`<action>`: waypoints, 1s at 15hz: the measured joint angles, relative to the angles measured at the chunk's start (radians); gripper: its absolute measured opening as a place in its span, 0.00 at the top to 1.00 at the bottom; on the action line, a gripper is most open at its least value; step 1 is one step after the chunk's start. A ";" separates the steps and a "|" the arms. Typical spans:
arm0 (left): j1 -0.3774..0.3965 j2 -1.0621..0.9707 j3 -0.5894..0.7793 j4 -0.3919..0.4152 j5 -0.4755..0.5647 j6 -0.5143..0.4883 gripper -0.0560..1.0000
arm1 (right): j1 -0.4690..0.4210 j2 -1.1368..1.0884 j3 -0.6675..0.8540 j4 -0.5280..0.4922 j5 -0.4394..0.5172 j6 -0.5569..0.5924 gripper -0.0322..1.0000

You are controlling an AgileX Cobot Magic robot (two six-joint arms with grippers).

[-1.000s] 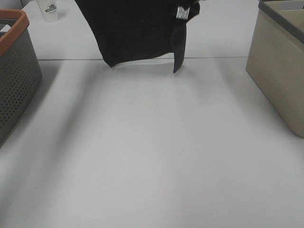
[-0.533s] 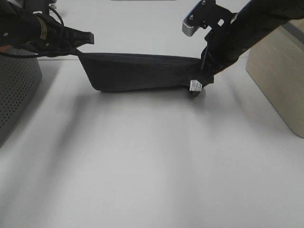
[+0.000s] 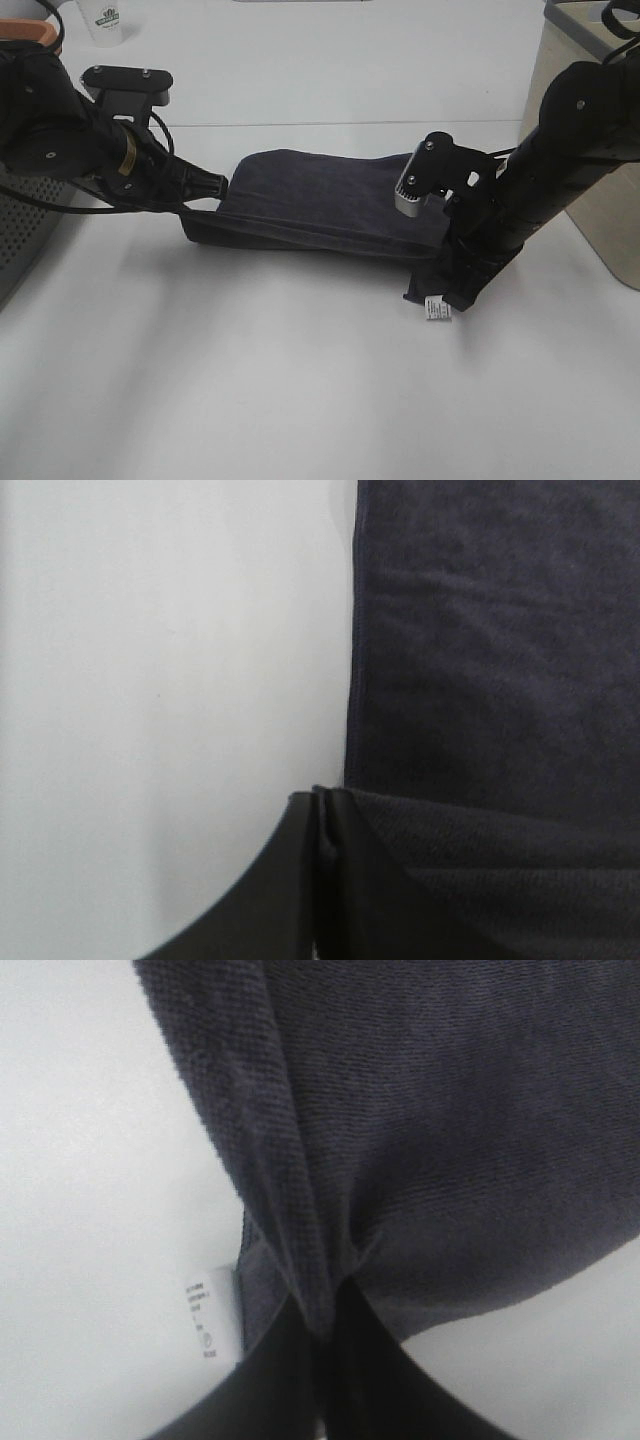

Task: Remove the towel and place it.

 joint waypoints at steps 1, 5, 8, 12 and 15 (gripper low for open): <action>-0.004 0.000 0.011 0.000 0.018 0.000 0.95 | 0.004 0.000 0.004 0.011 0.004 -0.010 0.95; -0.006 0.000 0.071 -0.020 0.015 0.000 0.95 | 0.007 0.000 0.013 0.051 0.003 -0.033 0.95; -0.005 0.000 0.080 -0.020 0.004 0.000 0.91 | 0.007 0.000 0.013 0.048 0.028 -0.075 0.77; -0.004 0.000 0.081 -0.019 -0.038 0.000 0.46 | 0.006 0.000 0.013 0.044 0.051 -0.090 0.28; -0.004 -0.002 0.081 -0.022 -0.059 0.001 0.13 | 0.006 -0.049 0.013 0.036 0.056 -0.084 0.24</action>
